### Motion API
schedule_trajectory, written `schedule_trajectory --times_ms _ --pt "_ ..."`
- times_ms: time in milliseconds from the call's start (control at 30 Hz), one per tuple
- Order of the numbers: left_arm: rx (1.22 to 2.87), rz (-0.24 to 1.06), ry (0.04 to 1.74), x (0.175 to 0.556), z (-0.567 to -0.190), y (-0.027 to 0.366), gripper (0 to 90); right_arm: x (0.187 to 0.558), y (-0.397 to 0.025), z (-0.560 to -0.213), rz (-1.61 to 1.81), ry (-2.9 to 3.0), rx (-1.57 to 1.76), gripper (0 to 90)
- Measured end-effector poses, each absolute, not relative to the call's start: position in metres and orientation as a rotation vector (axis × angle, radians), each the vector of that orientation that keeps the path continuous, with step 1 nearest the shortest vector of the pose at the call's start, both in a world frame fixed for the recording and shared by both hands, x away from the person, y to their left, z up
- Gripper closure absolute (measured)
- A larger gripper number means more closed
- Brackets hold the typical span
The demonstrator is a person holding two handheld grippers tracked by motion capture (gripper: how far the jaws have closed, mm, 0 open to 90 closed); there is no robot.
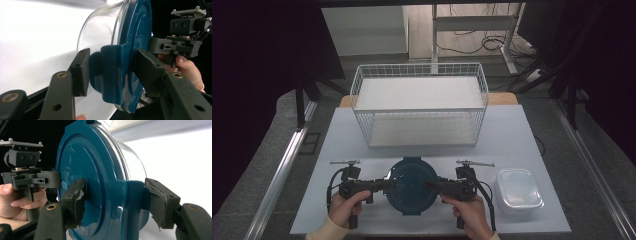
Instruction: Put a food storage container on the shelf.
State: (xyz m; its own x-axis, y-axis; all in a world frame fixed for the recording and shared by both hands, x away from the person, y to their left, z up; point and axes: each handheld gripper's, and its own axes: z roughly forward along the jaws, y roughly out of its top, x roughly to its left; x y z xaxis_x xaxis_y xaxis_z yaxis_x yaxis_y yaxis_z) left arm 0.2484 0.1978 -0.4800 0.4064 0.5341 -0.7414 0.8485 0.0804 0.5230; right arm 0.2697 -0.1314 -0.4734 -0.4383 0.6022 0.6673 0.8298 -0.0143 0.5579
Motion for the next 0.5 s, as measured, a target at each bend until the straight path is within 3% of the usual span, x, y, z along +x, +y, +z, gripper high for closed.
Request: schedule_trajectory --times_ms 500 --pt "1.599 -0.296 1.203 0.266 -0.445 0.205 48.3 0.289 -0.124 -0.440 -1.508 -2.062 -1.480 35.5"
